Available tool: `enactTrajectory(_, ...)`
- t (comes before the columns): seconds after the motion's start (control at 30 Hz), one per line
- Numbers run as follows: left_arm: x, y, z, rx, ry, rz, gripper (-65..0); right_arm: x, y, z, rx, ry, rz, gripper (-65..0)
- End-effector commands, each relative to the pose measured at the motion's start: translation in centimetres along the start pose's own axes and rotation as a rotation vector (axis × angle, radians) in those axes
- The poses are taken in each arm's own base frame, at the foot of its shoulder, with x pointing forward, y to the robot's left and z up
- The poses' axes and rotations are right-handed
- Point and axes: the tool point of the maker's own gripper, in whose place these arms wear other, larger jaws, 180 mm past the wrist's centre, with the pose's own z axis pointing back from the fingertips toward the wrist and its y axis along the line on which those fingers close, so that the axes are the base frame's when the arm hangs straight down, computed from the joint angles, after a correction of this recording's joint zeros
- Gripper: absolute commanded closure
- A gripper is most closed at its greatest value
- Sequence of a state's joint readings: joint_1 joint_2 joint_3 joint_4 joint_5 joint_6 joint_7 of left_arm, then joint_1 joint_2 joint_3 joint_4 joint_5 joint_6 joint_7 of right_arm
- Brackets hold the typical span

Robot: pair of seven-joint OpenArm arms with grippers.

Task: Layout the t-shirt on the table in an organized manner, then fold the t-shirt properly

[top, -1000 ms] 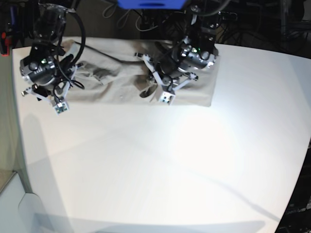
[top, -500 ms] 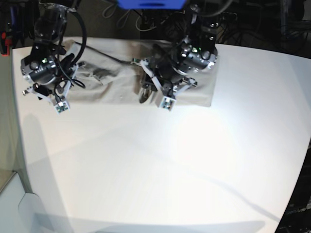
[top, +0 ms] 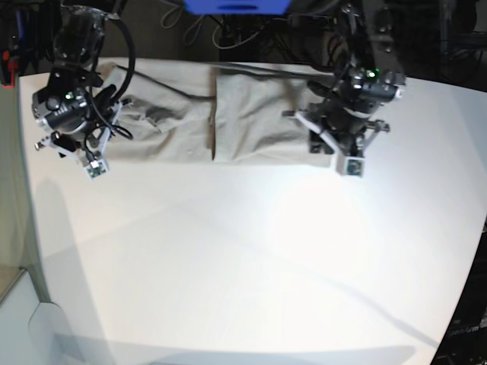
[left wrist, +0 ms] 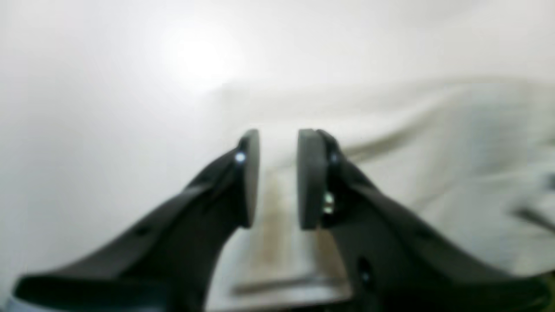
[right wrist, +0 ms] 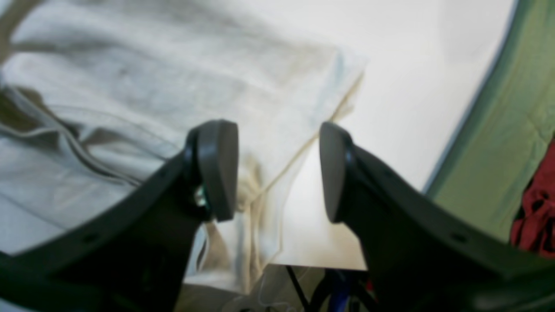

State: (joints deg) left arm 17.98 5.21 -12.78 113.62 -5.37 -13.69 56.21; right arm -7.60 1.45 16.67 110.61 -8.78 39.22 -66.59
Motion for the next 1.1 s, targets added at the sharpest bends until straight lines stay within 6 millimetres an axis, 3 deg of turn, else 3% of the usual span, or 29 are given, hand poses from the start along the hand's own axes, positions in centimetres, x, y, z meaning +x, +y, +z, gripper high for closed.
enactTrajectory(0.0, 1.2, -0.1, 0.3, -0.01, -0.047, 0.016, -22.0, 0.7, -0.5, 0.4, -0.014, -0.027, 0.015, -30.9)
enactTrajectory(0.13, 0.9, 1.5, 0.5, 0.024, -0.038, 0.011, -44.4, 1.1, -0.6, 0.4, -0.014, -0.035, 0.012, -31.0)
enactTrajectory(0.23, 0.5, 1.5, 0.6, 0.024, -0.029, 0.0, -53.5, 1.3, -0.7, 0.4, -0.017, -0.041, 0.011, -31.0)
enactTrajectory(0.43, 0.3, 1.9, 0.4, 0.032, -0.021, 0.004, -51.4, 1.3, -0.7, 0.4, -0.017, -0.041, 0.011, -31.0)
enactTrajectory(0.8, -3.0, 1.9, -2.6, 0.009, 0.093, 0.045, -42.6, 1.2, -0.6, 0.3, -0.014, -0.037, 0.011, -31.2)
enactTrajectory(0.97, -4.4, 2.0, -4.0, 0.001, 0.143, 0.062, -42.2, -0.1, -0.6, -1.4, 0.019, 0.024, -0.023, -31.4)
enactTrajectory(1.07, -4.9, 2.5, -4.3, 0.007, 0.163, 0.059, -33.3, -1.7, -0.9, -2.1, 0.028, 0.082, -0.056, -31.5)
